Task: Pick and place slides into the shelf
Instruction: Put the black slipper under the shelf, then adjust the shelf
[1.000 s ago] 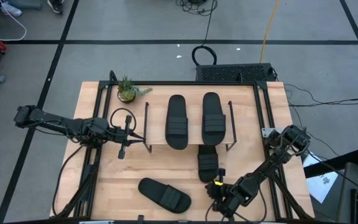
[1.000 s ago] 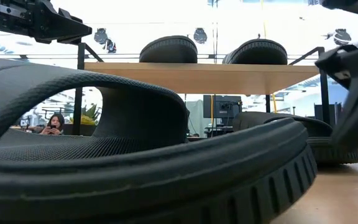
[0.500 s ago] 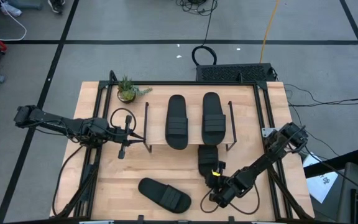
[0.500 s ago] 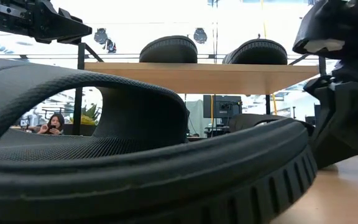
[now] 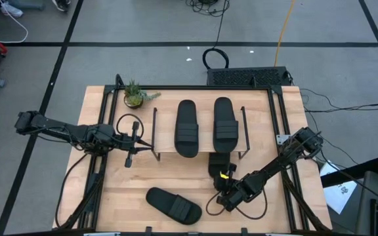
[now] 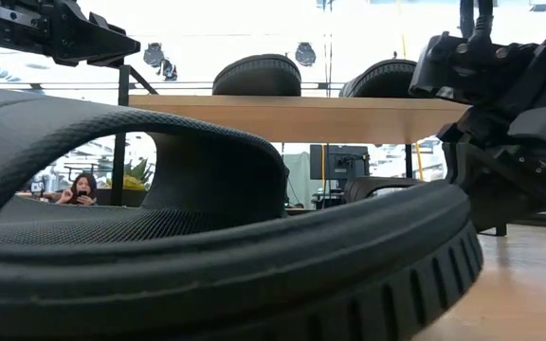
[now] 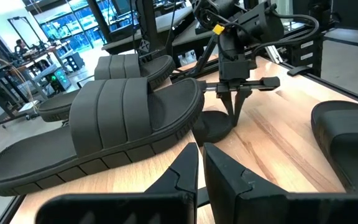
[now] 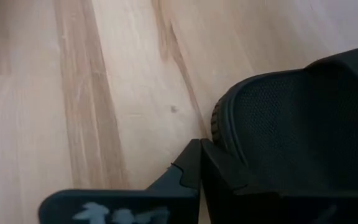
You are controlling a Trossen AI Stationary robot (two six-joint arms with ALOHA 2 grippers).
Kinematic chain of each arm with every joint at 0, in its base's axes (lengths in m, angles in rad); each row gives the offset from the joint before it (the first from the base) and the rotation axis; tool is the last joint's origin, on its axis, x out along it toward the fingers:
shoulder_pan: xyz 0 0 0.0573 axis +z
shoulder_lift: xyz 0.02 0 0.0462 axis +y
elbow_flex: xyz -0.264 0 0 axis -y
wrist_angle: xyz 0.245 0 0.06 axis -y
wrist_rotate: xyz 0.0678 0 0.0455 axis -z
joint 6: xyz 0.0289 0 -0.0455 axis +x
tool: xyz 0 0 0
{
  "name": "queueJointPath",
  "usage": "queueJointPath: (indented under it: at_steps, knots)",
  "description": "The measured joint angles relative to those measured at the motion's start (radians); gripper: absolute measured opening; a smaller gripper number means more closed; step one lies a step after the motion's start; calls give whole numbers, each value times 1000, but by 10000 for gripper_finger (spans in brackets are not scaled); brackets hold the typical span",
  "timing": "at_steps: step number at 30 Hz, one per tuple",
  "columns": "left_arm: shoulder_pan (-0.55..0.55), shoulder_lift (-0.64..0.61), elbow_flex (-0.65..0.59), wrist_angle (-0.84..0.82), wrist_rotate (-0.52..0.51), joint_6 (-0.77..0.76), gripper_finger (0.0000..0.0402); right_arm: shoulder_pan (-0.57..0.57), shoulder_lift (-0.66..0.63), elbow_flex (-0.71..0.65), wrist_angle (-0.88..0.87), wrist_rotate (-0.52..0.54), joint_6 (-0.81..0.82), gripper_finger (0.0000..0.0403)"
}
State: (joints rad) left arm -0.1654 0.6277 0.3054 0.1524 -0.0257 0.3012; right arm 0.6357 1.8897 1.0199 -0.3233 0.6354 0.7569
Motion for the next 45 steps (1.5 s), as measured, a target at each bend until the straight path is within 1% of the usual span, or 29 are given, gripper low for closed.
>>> queueJointPath:
  at_steps: [6,8,15,19,22,24,28,31,34,38,42,45]
  knots:
    - [0,0,0,0,0,1,26,37,-25,-5,1,0,-10,0]
    - [0,0,0,-1,0,3,26,63,-44,-4,15,33,-10,0]
    - [-22,0,0,0,0,11,26,179,-141,-3,34,215,-47,0]
    - [-36,0,0,-1,0,33,26,258,-229,-3,26,359,-112,0]
    - [-56,0,0,0,0,58,26,305,-298,-2,22,505,-174,0]
    - [-72,0,0,4,0,72,26,325,-339,-2,15,577,-215,0]
    - [-112,0,0,18,-11,88,26,337,-415,-1,-11,627,-300,0]
    - [-144,0,0,21,-57,101,26,341,-471,-1,-85,658,-285,0]
    - [-178,0,0,21,-129,133,26,364,-532,-1,-174,723,-260,0]
    - [-221,-1,0,15,-297,150,26,408,-636,-1,-311,779,-203,0]
    - [-242,-1,0,14,-455,154,26,420,-746,-1,-482,777,-98,0]
    - [-244,-6,0,36,-532,180,26,408,-829,0,-628,720,-14,0]
